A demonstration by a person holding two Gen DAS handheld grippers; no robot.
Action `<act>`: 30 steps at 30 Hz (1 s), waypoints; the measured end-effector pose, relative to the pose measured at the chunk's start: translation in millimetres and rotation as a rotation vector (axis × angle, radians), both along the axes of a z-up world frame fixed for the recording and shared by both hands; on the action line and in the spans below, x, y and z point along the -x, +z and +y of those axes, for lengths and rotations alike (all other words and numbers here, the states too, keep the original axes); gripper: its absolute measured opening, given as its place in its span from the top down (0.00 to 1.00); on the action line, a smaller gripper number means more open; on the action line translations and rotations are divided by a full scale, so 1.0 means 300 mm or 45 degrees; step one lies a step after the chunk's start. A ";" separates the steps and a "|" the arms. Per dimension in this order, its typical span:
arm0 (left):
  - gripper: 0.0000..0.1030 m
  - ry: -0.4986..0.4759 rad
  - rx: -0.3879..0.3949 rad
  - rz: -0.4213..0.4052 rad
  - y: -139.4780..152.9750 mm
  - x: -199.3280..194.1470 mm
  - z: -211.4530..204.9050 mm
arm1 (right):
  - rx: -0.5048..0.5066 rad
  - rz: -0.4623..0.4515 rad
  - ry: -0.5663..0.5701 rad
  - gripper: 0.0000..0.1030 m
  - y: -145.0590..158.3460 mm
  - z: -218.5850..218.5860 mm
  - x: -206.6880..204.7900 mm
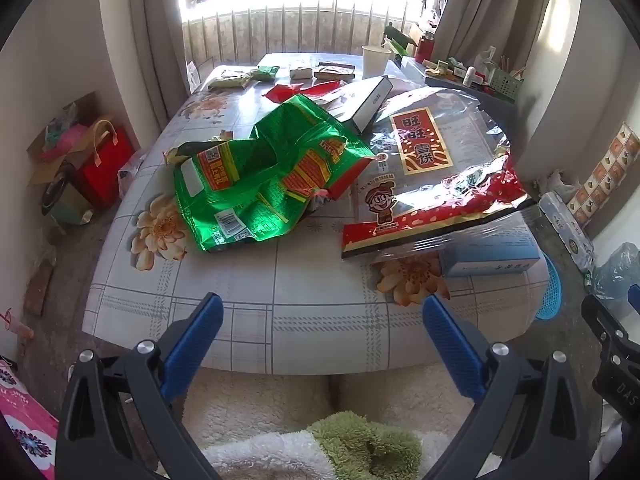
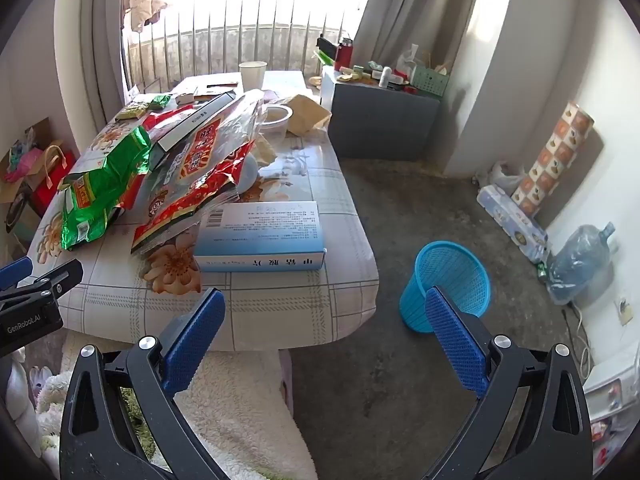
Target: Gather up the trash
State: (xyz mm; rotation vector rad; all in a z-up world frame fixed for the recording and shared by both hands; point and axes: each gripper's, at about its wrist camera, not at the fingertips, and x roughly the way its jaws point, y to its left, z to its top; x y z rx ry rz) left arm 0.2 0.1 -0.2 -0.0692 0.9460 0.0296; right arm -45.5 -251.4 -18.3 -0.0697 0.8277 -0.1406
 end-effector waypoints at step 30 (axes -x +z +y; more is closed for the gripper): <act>0.05 -0.114 0.029 -0.015 -0.001 0.023 -0.061 | 0.010 0.001 -0.002 0.07 -0.035 -0.002 -0.038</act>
